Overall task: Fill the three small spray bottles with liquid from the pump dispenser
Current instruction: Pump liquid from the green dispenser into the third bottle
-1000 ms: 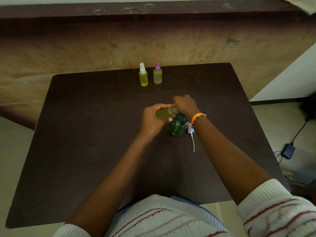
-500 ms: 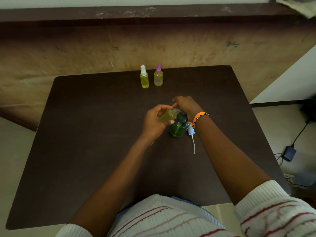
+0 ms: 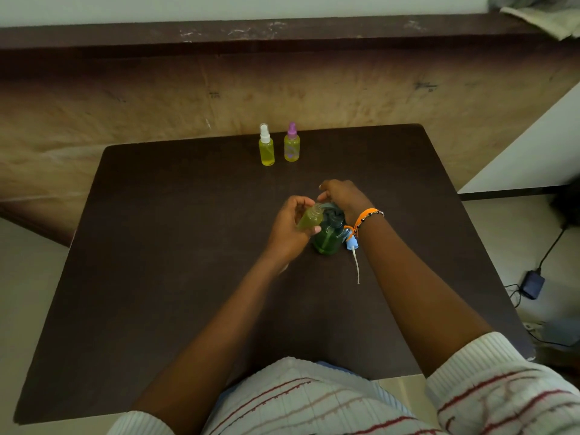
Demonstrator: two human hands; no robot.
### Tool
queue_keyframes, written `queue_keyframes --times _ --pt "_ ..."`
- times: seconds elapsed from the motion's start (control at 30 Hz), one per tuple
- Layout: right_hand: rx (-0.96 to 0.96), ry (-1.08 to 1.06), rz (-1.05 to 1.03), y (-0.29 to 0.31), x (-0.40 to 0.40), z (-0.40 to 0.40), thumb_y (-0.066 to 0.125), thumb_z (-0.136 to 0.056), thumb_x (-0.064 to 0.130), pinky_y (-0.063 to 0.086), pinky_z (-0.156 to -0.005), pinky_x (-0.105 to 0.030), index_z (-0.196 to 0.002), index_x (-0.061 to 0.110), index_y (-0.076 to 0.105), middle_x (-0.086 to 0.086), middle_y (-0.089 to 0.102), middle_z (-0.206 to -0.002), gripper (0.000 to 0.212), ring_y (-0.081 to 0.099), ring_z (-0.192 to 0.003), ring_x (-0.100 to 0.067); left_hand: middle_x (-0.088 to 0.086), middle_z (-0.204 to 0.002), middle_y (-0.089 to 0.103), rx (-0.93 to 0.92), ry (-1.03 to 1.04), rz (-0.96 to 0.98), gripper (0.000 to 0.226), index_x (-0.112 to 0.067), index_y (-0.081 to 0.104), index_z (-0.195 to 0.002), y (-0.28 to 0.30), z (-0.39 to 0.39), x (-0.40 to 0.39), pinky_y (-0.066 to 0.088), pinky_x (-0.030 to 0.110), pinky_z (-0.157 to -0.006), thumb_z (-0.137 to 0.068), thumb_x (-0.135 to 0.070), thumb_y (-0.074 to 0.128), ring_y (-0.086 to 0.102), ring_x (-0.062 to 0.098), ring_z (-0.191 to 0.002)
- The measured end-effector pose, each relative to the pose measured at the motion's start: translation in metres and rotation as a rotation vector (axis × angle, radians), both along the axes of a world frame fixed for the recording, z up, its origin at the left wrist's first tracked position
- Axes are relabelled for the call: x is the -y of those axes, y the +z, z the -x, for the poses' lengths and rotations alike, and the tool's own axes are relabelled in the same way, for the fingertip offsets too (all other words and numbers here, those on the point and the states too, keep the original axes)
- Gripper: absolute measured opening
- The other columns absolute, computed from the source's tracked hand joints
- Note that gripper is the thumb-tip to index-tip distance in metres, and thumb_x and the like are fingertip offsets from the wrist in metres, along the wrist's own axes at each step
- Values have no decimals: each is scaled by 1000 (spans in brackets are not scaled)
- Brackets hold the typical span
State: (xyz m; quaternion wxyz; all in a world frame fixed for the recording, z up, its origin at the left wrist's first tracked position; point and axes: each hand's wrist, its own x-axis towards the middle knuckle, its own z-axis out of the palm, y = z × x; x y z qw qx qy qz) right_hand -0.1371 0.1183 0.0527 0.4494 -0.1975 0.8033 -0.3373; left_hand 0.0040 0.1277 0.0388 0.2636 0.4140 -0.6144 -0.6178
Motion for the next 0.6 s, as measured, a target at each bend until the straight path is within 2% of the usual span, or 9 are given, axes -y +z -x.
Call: queue_keyframes --times 0.1,0.17,0.23,0.3,0.37,0.47,0.6 --pt "-59 0 -11 0 -1 -1 55 -86 32 49 -96 -42 -62 15 65 -10 68 -88 31 63 -96 -33 -8 -97 57 -8 14 4 48 -19 50 -105 4 2 -2 48 14 -72 -71 8 69 57 5 -91" --pt "-103 5 -29 2 -2 -2 53 -85 33 49 -98 -45 -65 15 67 -11 69 -92 30 63 -102 -35 -10 -94 57 -15 27 21 53 -18 49 -108 6 3 -2 48 10 -69 -68 9 71 57 2 -86" --pt "-131 9 -52 5 -3 -3 50 -78 39 47 -100 -45 -87 11 73 -13 69 -108 38 59 -108 -35 -10 -92 58 -19 55 36 57 -17 49 -109 6 4 -1 48 13 -71 -65 10 73 58 3 -84" --pt "-145 -9 -61 6 -3 -4 42 -64 43 45 -102 -46 -112 8 69 -16 64 -123 66 54 -116 -36 -9 -92 59 -23 83 45 60 -18 48 -108 7 4 -2 49 17 -72 -62 11 74 59 4 -84" --pt "-185 -14 -70 5 -2 -5 36 -57 40 43 -103 -45 -118 7 67 -15 63 -126 76 53 -119 -36 -7 -91 60 -29 106 55 61 -17 49 -108 7 5 -2 50 19 -73 -61 12 74 59 6 -84" --pt "-246 -16 -77 8 -4 -9 34 -57 36 40 -105 -45 -116 9 67 -14 63 -126 73 51 -121 -36 -6 -91 60 -34 133 61 60 -16 51 -107 7 5 -3 52 24 -77 -59 12 75 61 10 -86" --pt "-267 -21 -103 8 -5 -11 43 -76 31 38 -107 -46 -118 9 66 -16 60 -129 52 48 -124 -37 -2 -95 62 -27 146 61 59 -16 53 -107 6 4 -3 54 28 -79 -60 10 75 62 12 -90"
